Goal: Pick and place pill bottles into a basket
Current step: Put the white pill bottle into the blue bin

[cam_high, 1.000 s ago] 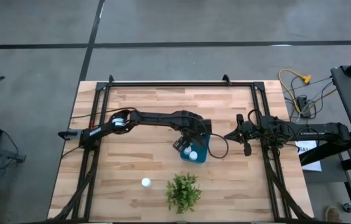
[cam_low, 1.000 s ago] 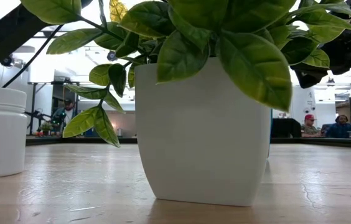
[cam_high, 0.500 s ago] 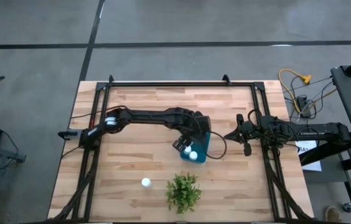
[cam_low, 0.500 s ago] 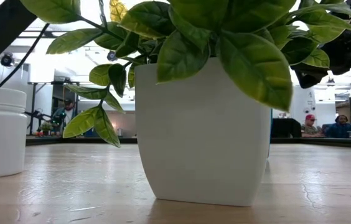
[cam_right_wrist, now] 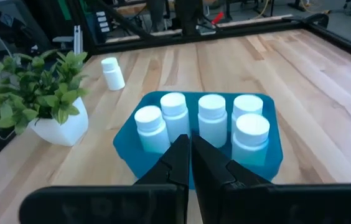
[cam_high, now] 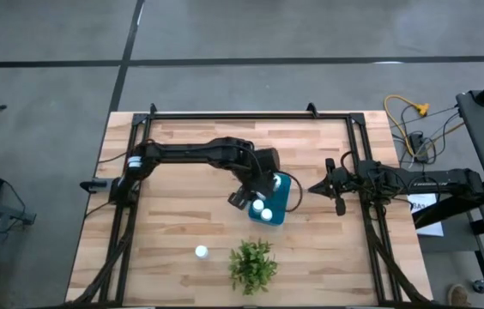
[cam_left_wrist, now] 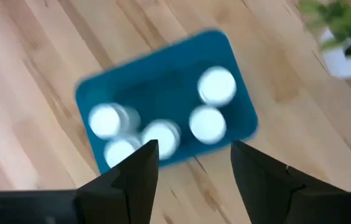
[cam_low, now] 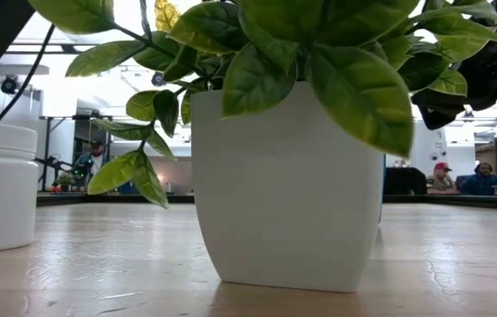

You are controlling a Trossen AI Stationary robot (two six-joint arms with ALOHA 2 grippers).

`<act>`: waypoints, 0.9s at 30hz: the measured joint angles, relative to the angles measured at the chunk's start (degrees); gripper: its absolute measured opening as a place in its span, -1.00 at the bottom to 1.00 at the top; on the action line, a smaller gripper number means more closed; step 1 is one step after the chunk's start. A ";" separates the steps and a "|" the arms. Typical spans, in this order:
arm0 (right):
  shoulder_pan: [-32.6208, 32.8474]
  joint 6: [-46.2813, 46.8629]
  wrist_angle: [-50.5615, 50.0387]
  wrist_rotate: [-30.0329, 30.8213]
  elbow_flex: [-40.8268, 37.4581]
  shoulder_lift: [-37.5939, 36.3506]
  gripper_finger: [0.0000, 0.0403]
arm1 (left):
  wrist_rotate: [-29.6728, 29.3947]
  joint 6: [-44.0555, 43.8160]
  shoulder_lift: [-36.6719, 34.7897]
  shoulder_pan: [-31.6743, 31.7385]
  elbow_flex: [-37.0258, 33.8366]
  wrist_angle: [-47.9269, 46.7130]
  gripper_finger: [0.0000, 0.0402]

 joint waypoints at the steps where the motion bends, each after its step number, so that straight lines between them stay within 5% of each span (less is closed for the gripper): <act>1: 0.00 0.02 -0.02 0.00 -0.03 0.02 -0.96 | 0.02 -0.61 -0.56 0.02 -1.13 -0.56 -0.09; 8: 0.00 -0.59 0.75 0.07 -0.03 0.40 -0.96 | 0.91 -5.51 -7.71 -0.31 -13.88 3.14 -0.09; 27: -0.11 0.14 4.05 1.00 -0.03 0.77 -0.96 | 0.91 -18.40 -46.25 -0.90 -66.91 49.07 -0.09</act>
